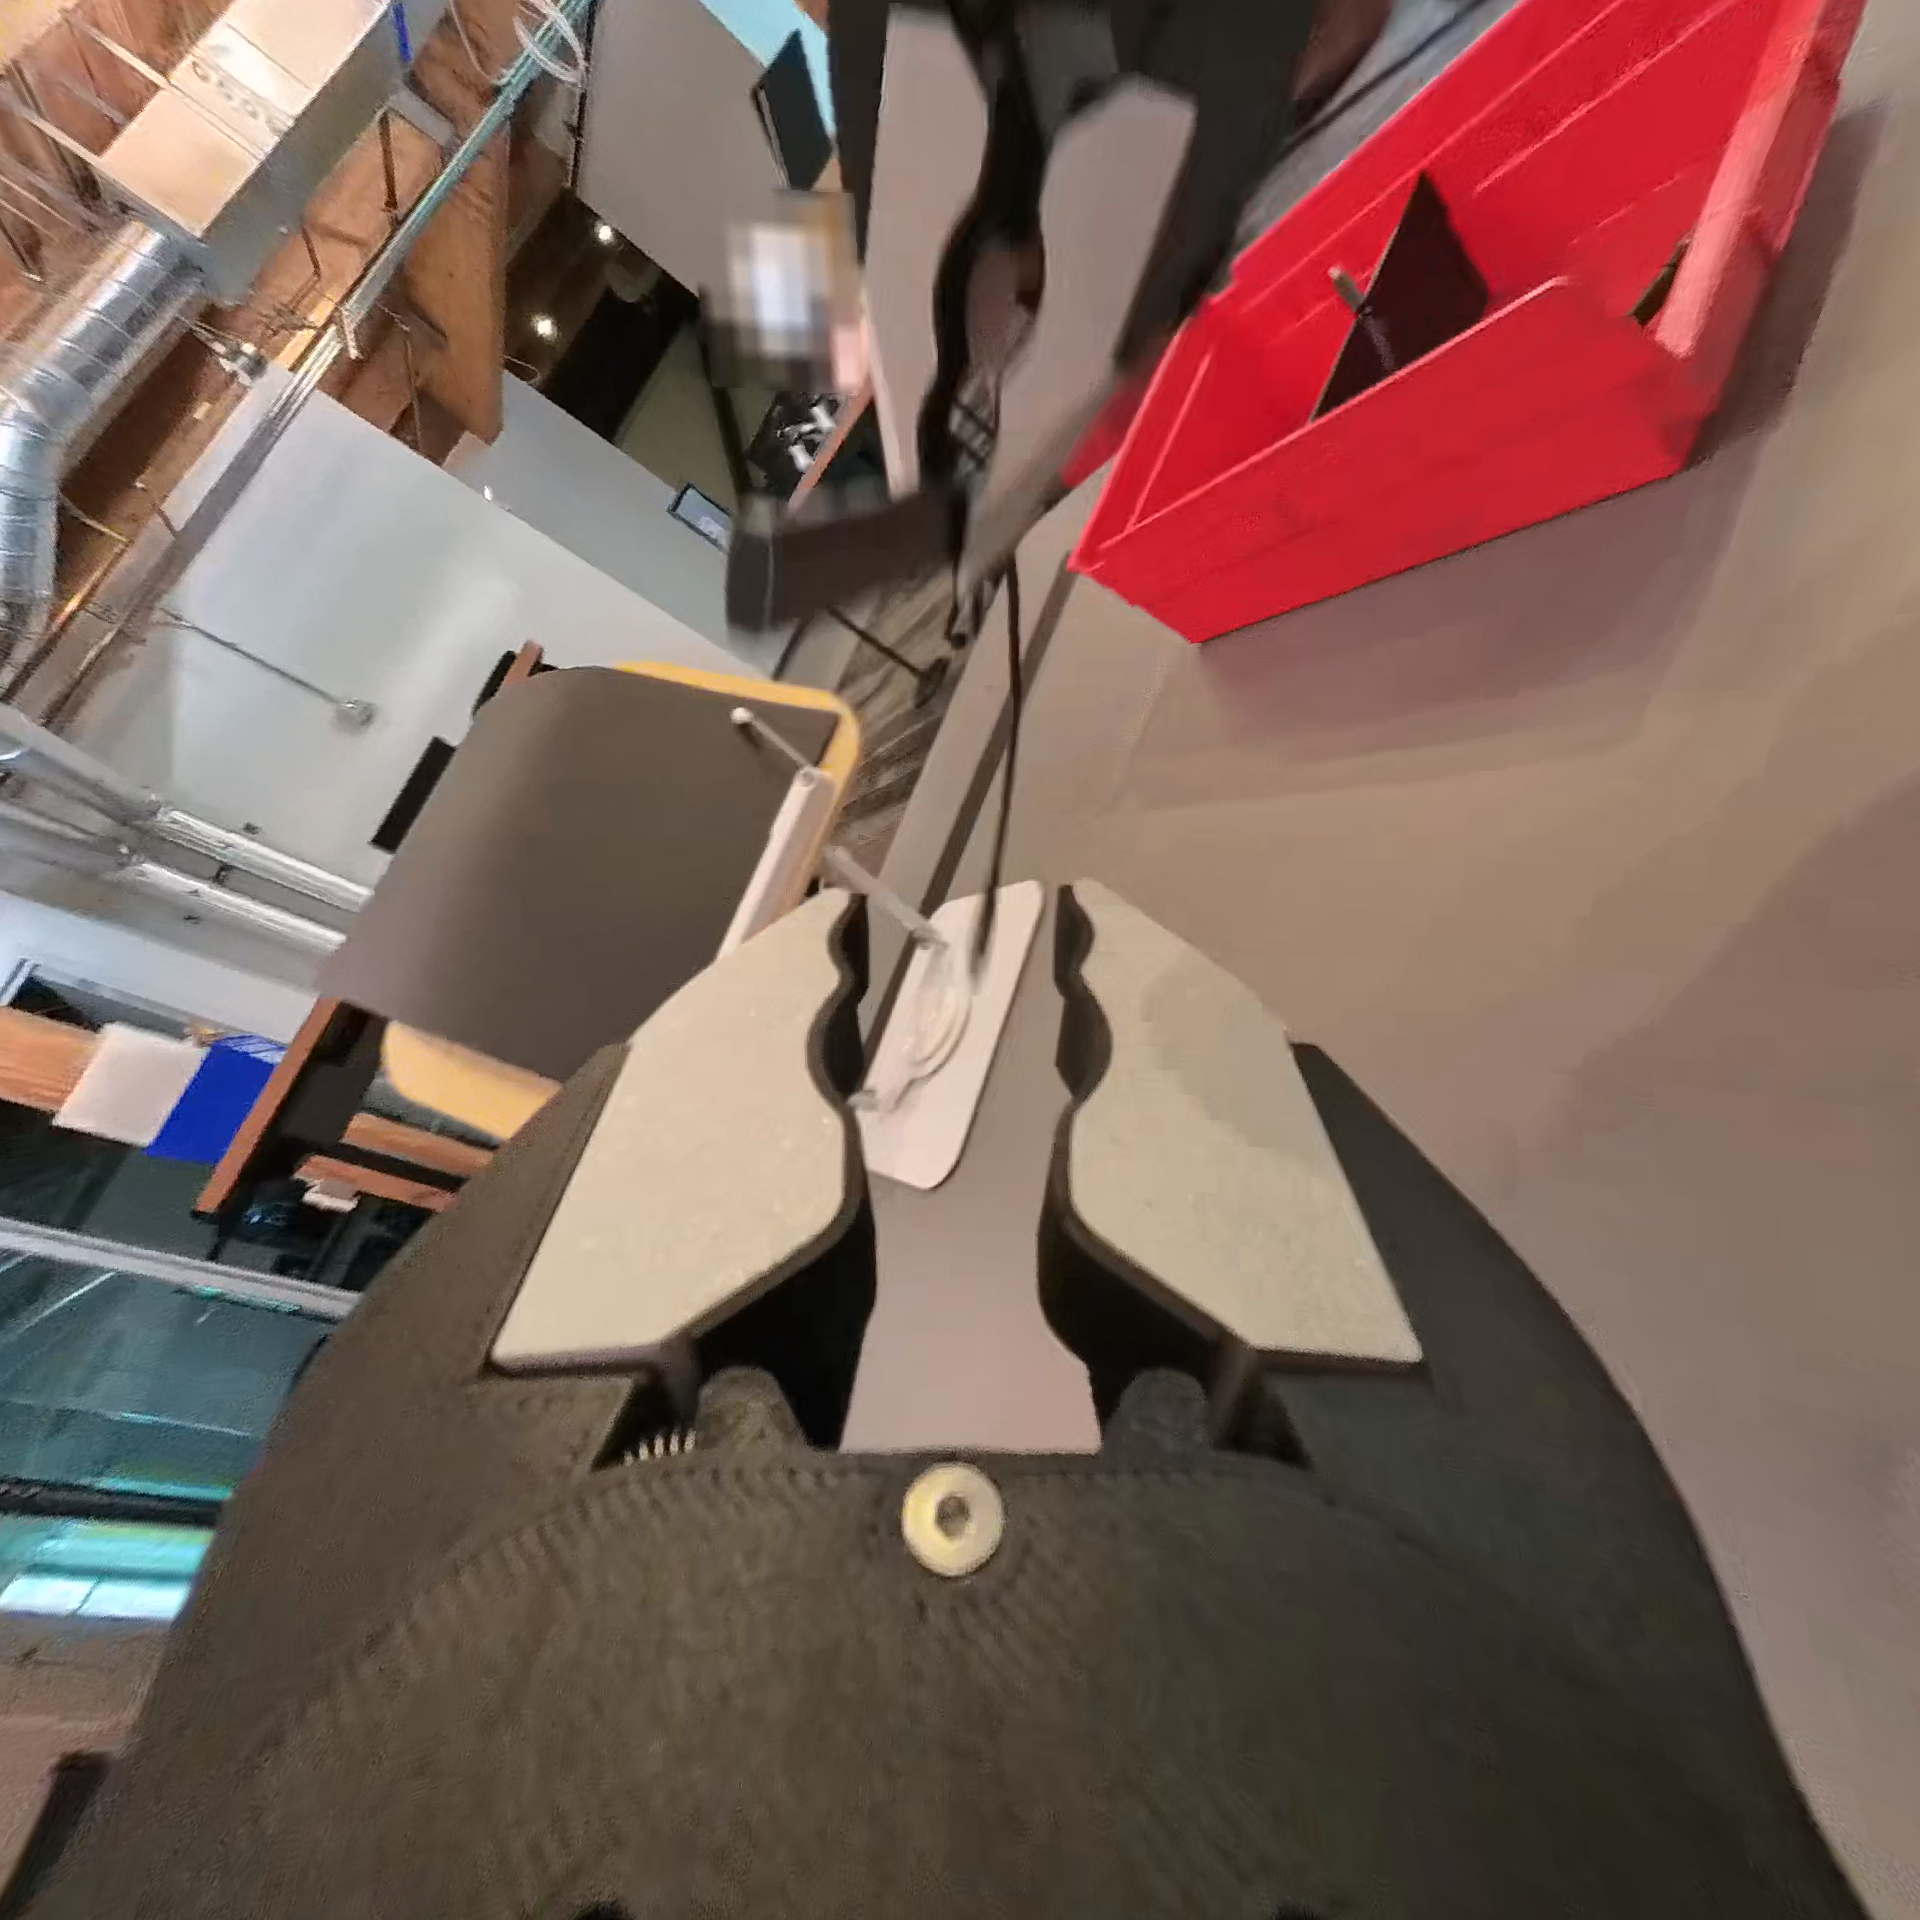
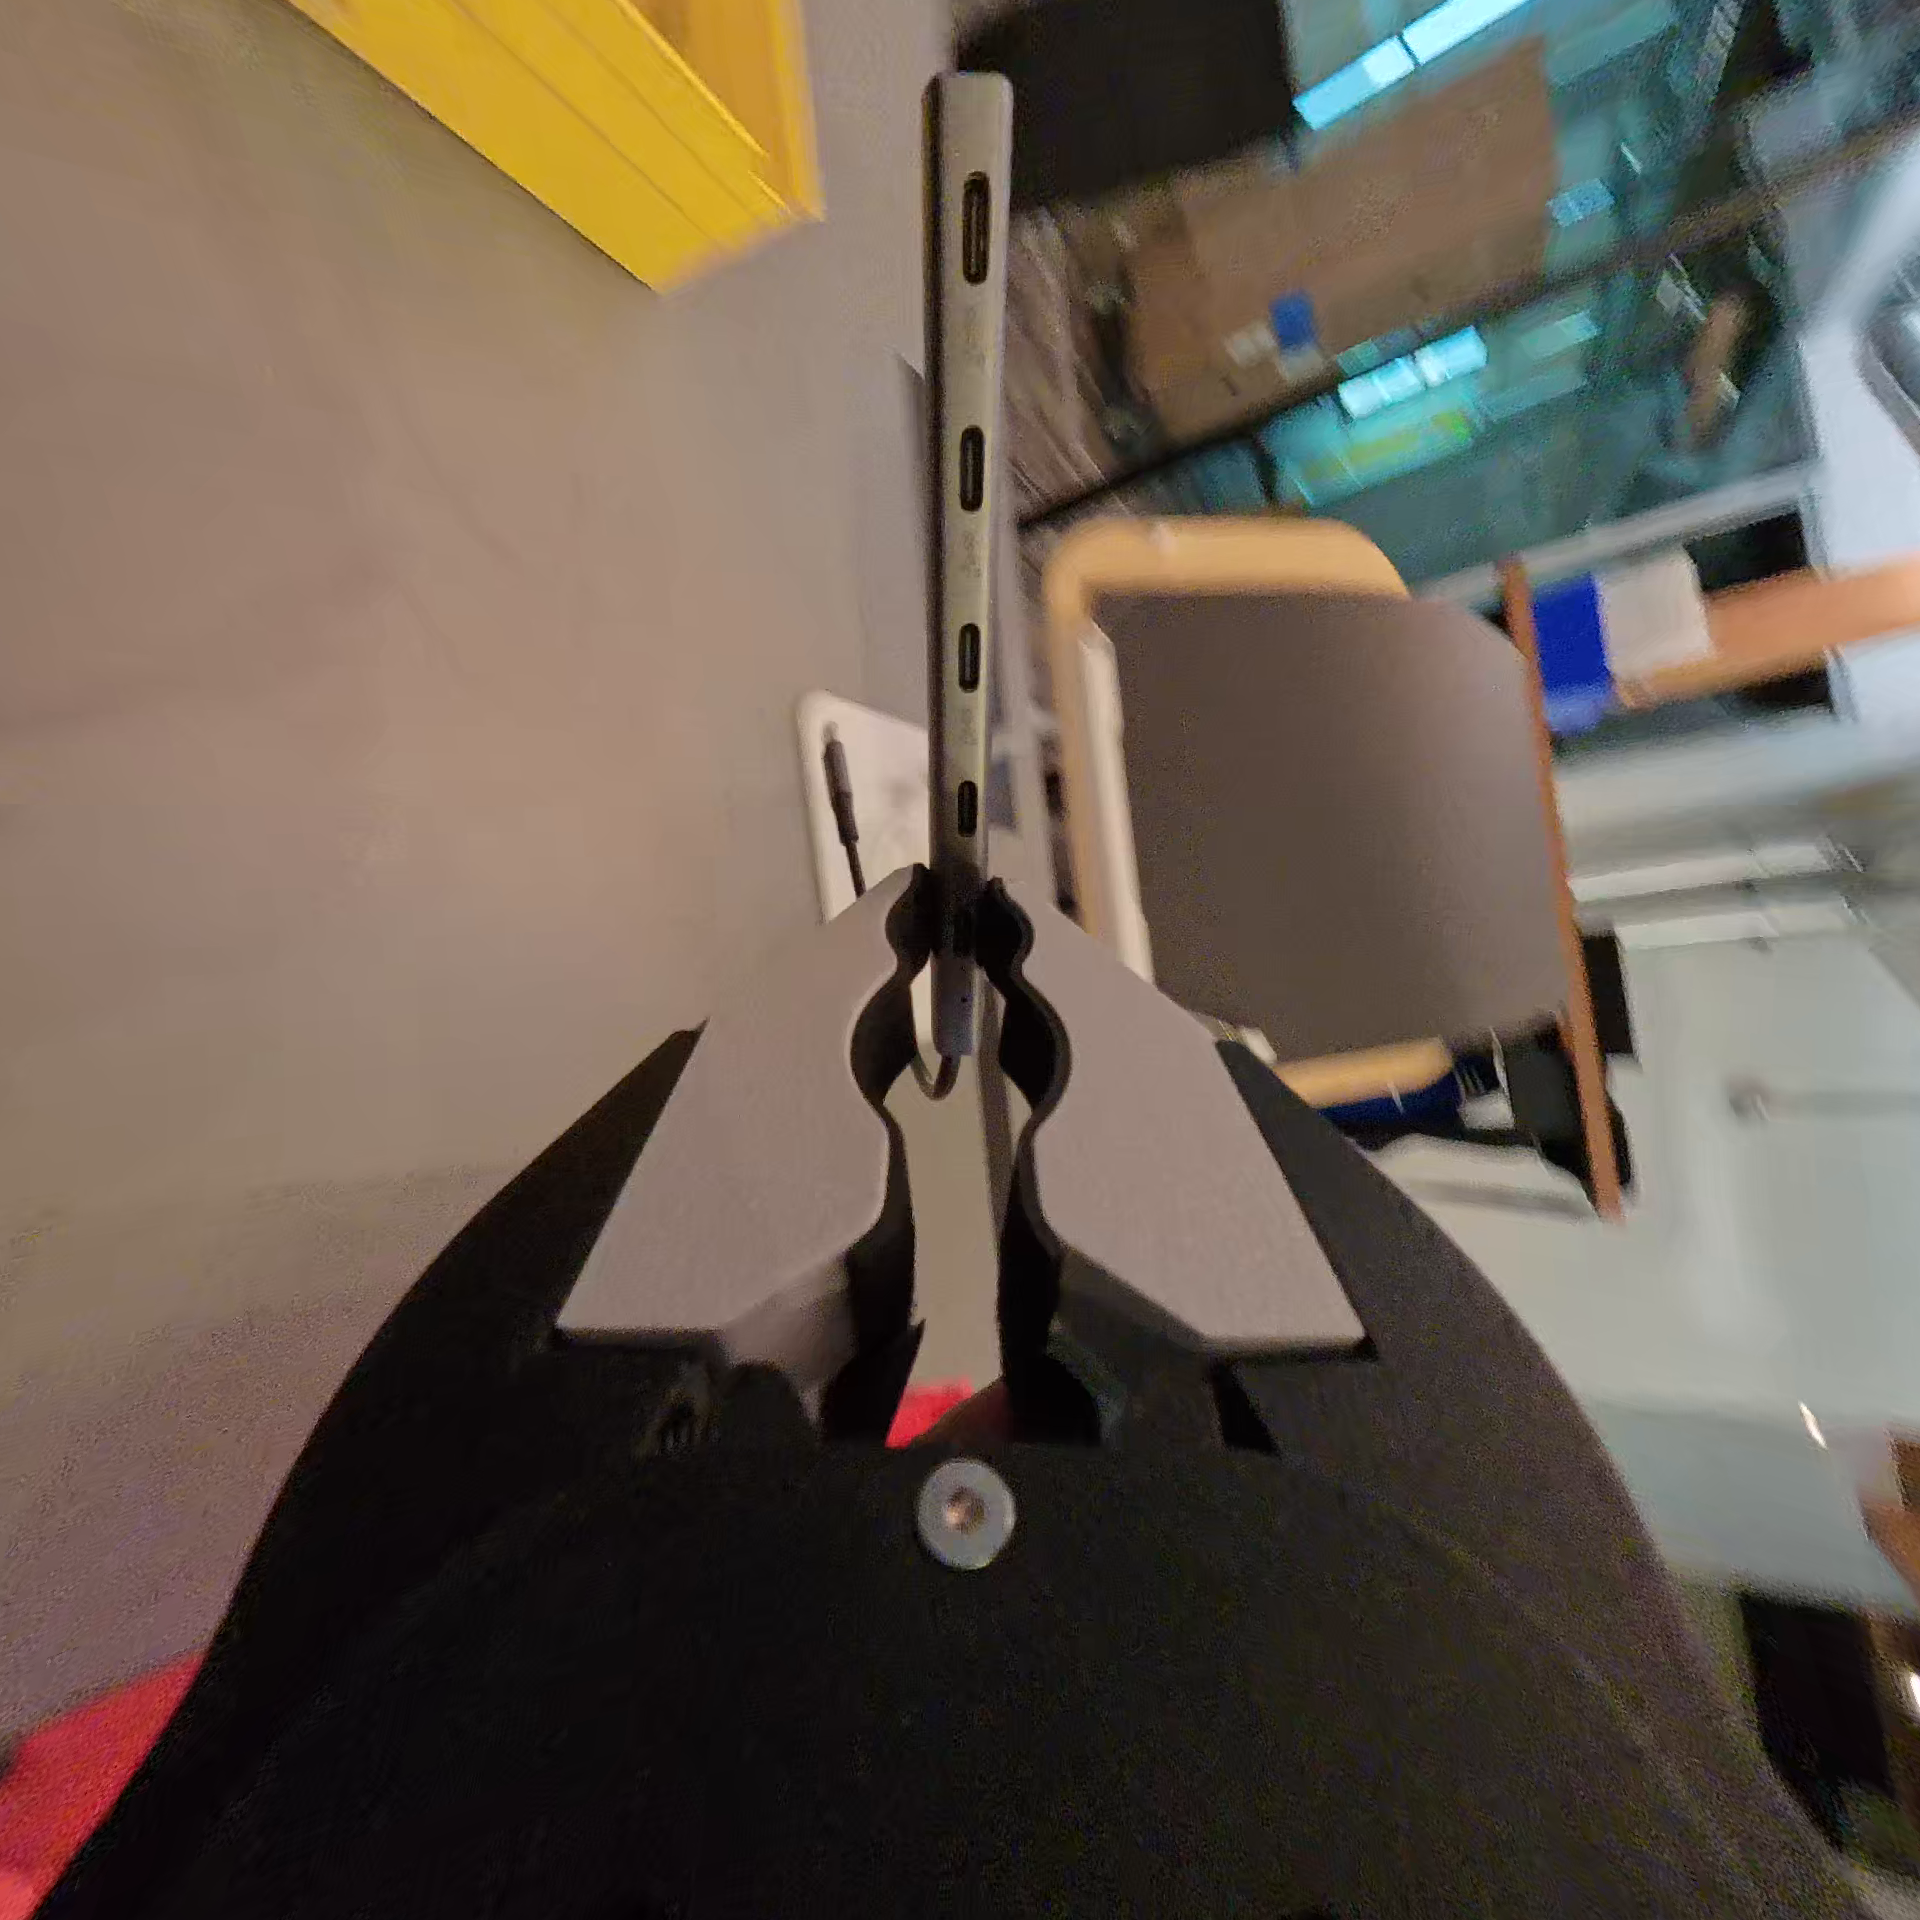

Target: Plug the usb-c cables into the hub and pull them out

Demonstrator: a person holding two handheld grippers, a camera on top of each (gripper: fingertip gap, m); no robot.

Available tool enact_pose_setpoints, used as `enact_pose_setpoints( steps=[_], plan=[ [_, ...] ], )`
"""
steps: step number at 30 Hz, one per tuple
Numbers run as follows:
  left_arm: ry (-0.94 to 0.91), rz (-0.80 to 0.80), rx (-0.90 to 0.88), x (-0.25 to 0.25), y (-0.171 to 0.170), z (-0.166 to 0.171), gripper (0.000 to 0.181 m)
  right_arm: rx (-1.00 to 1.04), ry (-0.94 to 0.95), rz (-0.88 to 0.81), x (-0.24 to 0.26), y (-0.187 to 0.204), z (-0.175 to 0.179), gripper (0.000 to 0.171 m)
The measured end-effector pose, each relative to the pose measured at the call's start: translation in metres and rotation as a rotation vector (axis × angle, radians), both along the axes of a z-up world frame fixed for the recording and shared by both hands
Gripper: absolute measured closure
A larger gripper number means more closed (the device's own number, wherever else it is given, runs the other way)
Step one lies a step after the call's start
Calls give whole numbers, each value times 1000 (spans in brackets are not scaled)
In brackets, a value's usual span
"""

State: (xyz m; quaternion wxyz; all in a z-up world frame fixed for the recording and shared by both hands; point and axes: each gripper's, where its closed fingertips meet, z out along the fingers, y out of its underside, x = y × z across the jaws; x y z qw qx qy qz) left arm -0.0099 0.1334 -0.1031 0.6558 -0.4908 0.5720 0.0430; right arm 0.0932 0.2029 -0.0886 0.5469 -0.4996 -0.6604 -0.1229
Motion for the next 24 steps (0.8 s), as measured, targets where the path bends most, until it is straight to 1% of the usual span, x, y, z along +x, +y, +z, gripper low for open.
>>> enact_pose_setpoints(
  steps=[3,4,6,8,10,14,17,21,24],
  plan=[
    [15,76,30,-22,11,9,156,67,81,-201,85,36,43,165],
    [21,99,34,-30,15,10,159,75,100,-266,116,46,51,165],
    [33,149,44,-45,24,10,164,30,95,-383,174,64,46,165],
    [69,209,43,-60,34,6,166,14,23,-480,223,80,25,165],
    [108,261,55,-76,41,2,166,-48,-43,-537,256,91,-11,165],
    [147,327,9,-103,47,-14,167,-178,-202,-596,292,100,-90,164],
    [169,360,-25,-120,48,-26,168,-292,-280,-601,304,94,-135,164],
    [189,391,-64,-136,49,-38,169,-496,-336,-667,323,88,-175,163],
    [207,411,-76,-141,52,-41,169,-677,-287,-693,326,85,-190,153]
  ],
)
